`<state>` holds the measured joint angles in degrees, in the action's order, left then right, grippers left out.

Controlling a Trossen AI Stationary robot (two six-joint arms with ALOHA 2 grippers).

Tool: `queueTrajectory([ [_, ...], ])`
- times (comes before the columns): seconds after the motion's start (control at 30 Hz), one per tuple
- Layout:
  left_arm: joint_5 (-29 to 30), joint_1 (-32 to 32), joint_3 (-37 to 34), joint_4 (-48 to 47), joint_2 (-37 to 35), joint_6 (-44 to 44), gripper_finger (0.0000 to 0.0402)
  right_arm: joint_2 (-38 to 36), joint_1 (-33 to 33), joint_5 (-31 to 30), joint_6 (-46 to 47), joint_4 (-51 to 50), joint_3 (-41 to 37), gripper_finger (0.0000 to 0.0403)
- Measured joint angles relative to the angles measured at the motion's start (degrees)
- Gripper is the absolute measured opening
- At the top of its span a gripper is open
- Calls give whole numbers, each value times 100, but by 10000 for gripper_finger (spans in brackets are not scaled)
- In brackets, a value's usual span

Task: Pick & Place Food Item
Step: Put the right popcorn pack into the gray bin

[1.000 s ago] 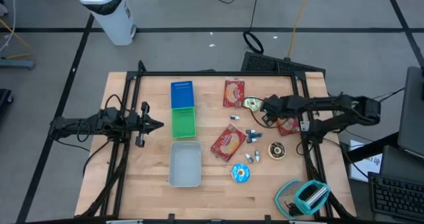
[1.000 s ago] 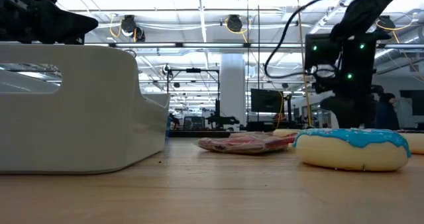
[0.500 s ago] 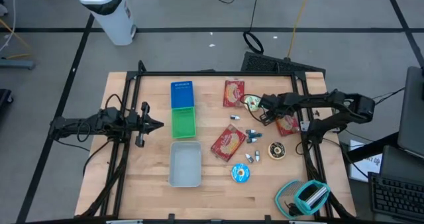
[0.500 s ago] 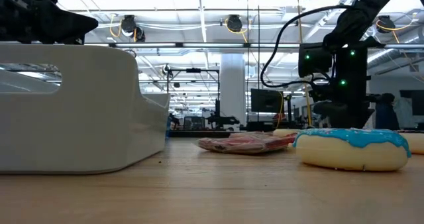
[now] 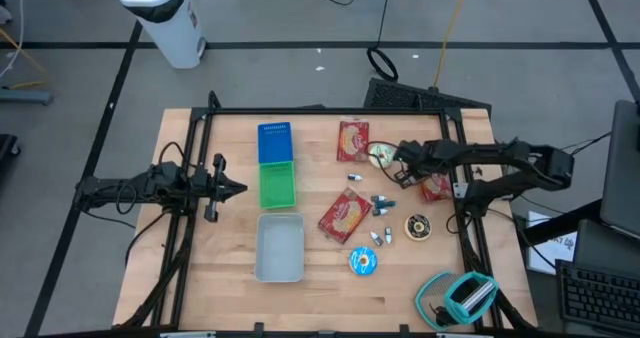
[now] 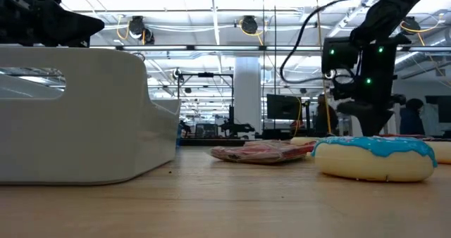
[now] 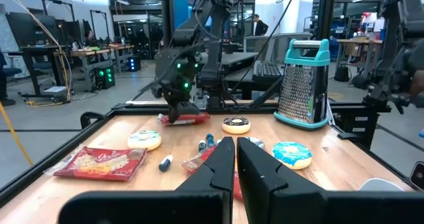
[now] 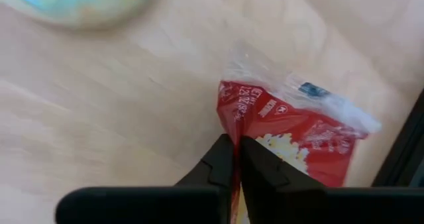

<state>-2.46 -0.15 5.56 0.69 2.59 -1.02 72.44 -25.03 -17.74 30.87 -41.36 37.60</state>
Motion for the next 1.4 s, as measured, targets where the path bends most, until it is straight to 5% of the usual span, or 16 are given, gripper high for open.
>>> queueTrajectory([
  [0.33, 0, 0, 2, 175, 0, -3, 21, -1645, 565, 76, -414, 1378, 2, 2],
  [0.57, 275, -1, 2, 511, 2, 11, 21, -2045, 1002, 1413, -1447, 3422, 4, 1],
  [0.77, 307, 1, 4, 739, 2, 115, 21, -1698, 1167, 2988, -1956, 4720, 4, 0],
  [1.07, 1309, 5, 4, 987, 98, 960, 21, -624, 1501, 5351, -2259, 6906, 7, 0],
  [1.27, 1451, 7, 4, 1561, 795, 1685, 25, 61, 1658, 6146, -1938, 8243, 15, 0],
  [1.4, 1305, 7, 4, 2178, 1586, 1968, 59, 315, 1658, 6167, -1736, 8576, 15, 0],
])
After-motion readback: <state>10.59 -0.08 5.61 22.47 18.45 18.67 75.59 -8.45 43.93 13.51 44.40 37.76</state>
